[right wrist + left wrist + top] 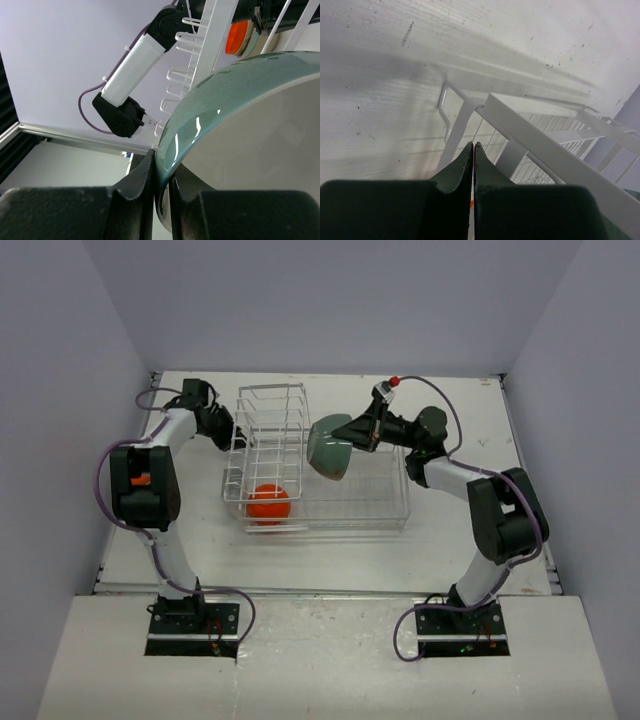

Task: Unload the bowls from the dish rack

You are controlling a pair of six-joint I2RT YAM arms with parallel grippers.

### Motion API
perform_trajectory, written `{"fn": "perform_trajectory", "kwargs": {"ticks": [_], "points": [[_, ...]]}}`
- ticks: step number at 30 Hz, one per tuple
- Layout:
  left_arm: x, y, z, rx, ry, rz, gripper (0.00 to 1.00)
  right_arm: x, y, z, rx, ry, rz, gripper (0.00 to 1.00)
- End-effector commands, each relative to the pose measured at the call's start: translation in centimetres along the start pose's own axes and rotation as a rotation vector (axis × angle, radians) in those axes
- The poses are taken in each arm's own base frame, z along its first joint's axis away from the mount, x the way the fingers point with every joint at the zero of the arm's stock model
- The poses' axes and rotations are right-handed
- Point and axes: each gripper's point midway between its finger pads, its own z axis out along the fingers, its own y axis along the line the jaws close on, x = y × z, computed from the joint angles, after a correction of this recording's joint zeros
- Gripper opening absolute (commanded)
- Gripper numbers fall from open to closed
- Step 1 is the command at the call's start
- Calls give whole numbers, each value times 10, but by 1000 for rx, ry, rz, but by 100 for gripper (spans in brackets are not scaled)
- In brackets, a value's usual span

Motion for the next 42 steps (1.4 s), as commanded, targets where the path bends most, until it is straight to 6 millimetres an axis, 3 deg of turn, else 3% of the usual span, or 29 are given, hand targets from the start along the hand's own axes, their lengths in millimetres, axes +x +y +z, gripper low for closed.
{"fn": "perform_trajectory", "kwargs": {"ticks": [1,7,8,11,13,14,16,17,19,20,21,23,24,25,26,32,34,35,38,42], "points": [[-11,-29,-6,93,-18,26,0,8,45,-13,-52,2,-185,0],[-11,-28,-6,85,-18,31,0,-5,55,-33,36,-48,-229,0],[-10,-27,-6,83,-16,31,0,-13,71,-40,38,-69,-311,0],[-11,-26,-6,79,-21,40,0,-26,78,-54,150,-109,-351,0],[-13,-25,-7,70,-32,47,0,-43,88,-73,253,-168,-316,0],[-15,-27,-9,72,-42,56,0,-59,89,-88,310,-220,-398,0],[-17,-28,-11,69,-50,64,0,-67,101,-105,379,-250,-395,0],[-19,-30,-13,70,-56,75,0,-82,110,-125,404,-309,-406,0],[-20,-32,-14,73,-61,81,0,-88,104,-148,480,-353,-373,0],[-22,-35,-16,79,-65,83,0,-98,112,-164,521,-408,-397,0],[-22,-36,-16,83,-65,84,0,-101,95,-181,618,-460,-313,0],[-22,-38,-16,91,-60,81,0,-110,86,-210,737,-529,-304,0],[-22,-38,-16,93,-60,80,0,-104,69,-223,818,-540,-224,0],[-23,-40,-17,100,-63,81,0,-110,55,-247,957,-597,-233,0],[-24,-41,-17,103,-66,83,0,-110,48,-259,1031,-614,-230,0],[-26,-46,-19,121,-73,71,0,-91,-9,-329,1428,-666,-98,0],[-27,-51,-21,140,-83,64,0,-81,-20,-346,1533,-646,-61,0],[-27,-52,-22,147,-87,61,0,-77,-24,-364,1636,-667,-44,0],[-24,-53,-22,156,-82,50,0,-69,-33,-387,1766,-681,1,0],[-22,-53,-27,158,-89,50,0,-61,-52,-401,1852,-646,51,0]]}}
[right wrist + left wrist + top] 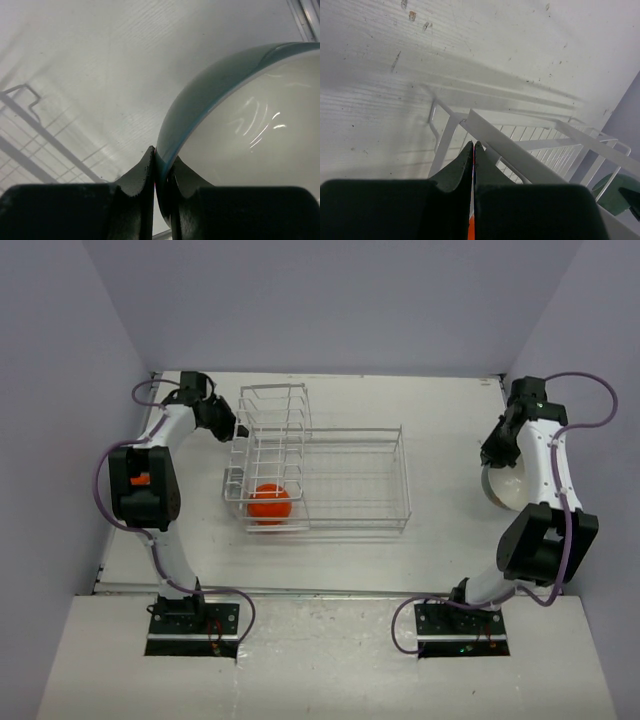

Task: Unload the bowls from the dish rack

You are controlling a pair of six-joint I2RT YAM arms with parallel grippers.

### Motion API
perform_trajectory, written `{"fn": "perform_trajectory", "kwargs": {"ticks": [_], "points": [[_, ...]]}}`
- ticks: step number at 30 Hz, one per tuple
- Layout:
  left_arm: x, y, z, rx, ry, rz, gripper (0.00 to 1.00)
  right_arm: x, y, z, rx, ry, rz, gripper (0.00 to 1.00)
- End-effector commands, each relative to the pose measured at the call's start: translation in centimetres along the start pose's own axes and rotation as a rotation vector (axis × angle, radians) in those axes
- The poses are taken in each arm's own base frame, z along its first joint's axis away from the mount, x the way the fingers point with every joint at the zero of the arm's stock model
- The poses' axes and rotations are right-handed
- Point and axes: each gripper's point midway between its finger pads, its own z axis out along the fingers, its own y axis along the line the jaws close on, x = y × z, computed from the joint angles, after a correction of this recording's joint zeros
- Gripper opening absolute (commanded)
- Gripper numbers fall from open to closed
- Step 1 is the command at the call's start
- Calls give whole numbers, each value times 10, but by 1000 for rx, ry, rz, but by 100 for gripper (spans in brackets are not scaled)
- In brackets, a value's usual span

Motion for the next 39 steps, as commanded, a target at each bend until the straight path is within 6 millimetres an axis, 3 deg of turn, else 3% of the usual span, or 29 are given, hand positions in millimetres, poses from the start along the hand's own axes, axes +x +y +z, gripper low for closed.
{"fn": "perform_trajectory", "kwargs": {"ticks": [1,12,23,27,29,30,34,39], "points": [[-1,-35,-20,123,-15,24,0,-13,-25,5,149,-74,-35,0],[5,-35,-28,127,-22,26,1,27,-28,74,246,110,-107,0],[9,-25,-22,100,-14,14,1,44,-18,106,280,191,-174,0],[7,-25,-23,96,-21,14,1,49,-13,109,258,212,-176,1],[7,-25,-22,97,-19,10,1,51,-10,109,242,217,-170,18],[7,-26,-22,98,-20,9,1,51,-8,107,233,213,-161,33],[6,-25,-23,89,-24,8,1,50,-1,100,188,202,-140,46],[6,-21,-23,69,-27,9,1,29,13,70,118,105,-105,59]]}}
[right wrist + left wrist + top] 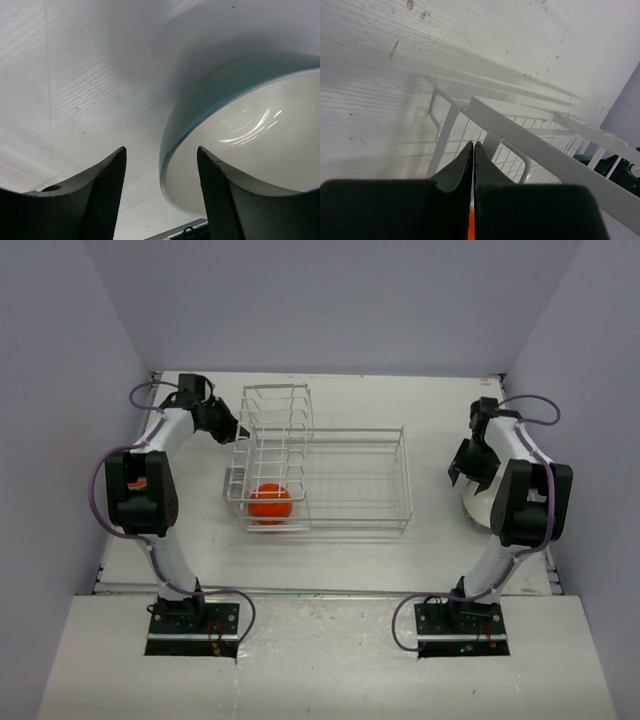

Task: Unload the bowls from the dish rack

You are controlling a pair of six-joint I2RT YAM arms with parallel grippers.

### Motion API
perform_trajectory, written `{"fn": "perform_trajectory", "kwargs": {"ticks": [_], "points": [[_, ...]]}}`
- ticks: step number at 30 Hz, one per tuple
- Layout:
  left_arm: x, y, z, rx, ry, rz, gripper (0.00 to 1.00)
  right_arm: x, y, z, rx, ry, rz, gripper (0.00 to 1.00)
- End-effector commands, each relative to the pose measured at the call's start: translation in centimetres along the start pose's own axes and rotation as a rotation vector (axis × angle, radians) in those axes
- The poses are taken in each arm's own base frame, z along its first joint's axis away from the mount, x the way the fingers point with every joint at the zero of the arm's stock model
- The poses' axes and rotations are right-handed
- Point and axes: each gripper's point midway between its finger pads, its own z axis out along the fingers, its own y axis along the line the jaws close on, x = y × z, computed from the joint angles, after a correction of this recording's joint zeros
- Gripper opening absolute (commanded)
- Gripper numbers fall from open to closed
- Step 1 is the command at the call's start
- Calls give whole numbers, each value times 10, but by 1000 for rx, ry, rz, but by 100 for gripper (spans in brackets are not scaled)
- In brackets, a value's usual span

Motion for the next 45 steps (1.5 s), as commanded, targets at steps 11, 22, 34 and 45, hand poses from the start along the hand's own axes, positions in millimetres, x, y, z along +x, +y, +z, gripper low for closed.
{"fn": "perform_trajectory", "kwargs": {"ticks": [11,22,34,45], "points": [[-13,-11,-28,1,-54,30,1,-36,63,-188,-414,-365,-57,72],[-19,-5,-31,-50,-66,28,3,85,188,-251,-1007,-43,-489,0],[-23,-12,-46,-60,-81,47,4,181,267,-241,-1316,470,-594,0],[-9,-7,-51,-52,-67,23,7,219,325,-199,-1284,619,-633,0]]}}
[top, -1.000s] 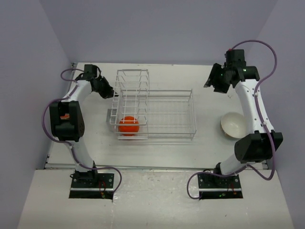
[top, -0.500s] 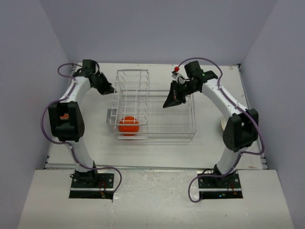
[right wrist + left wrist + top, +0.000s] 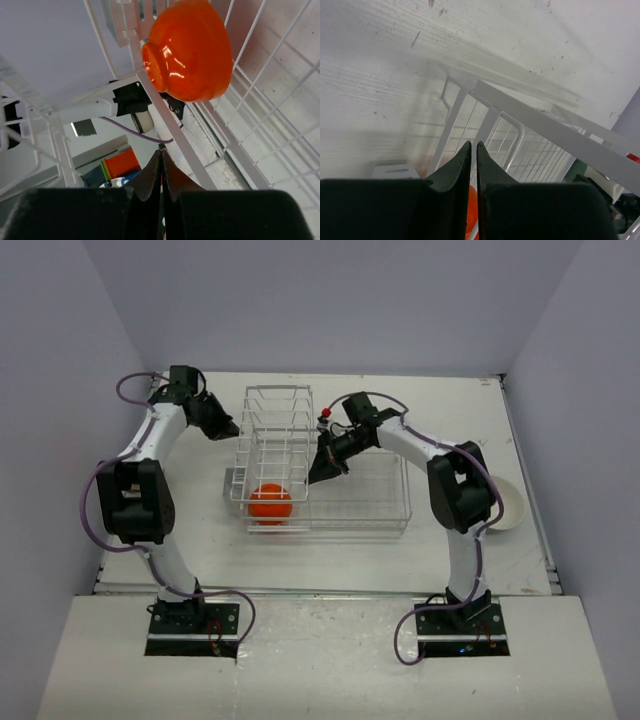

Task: Unload the bowls from the dish rack

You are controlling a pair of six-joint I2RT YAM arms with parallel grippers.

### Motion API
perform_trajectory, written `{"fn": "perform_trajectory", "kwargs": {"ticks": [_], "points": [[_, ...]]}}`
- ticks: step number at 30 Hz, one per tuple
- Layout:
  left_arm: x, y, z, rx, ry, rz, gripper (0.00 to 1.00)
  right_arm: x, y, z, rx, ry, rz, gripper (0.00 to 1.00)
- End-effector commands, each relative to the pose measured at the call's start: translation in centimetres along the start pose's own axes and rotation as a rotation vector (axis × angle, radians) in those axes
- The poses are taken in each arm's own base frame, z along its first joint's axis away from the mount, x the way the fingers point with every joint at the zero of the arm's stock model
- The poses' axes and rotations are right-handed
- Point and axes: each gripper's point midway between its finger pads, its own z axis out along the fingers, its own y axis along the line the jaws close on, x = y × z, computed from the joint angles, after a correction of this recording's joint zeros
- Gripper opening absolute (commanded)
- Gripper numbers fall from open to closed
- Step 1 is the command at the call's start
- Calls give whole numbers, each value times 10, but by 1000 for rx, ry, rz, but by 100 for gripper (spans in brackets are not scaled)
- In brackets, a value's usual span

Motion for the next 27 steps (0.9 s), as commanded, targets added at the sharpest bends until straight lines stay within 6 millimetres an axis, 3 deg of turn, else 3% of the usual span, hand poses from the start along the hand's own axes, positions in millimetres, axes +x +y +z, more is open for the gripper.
{"fn": "perform_trajectory", "kwargs": {"ticks": [1,8,16,27], "points": [[0,-6,-19,28,-27,7,9,-9,18,17,-54,18,-45,0],[0,-7,-24,30,-40,1,19,-24,19,37,-89,-5,-46,0],[3,-11,-17,62,-8,-23,37,-24,33,63,-97,38,-45,0],[-8,-11,-20,24,-34,-8,40,-11,37,86,-92,22,-43,0]]}}
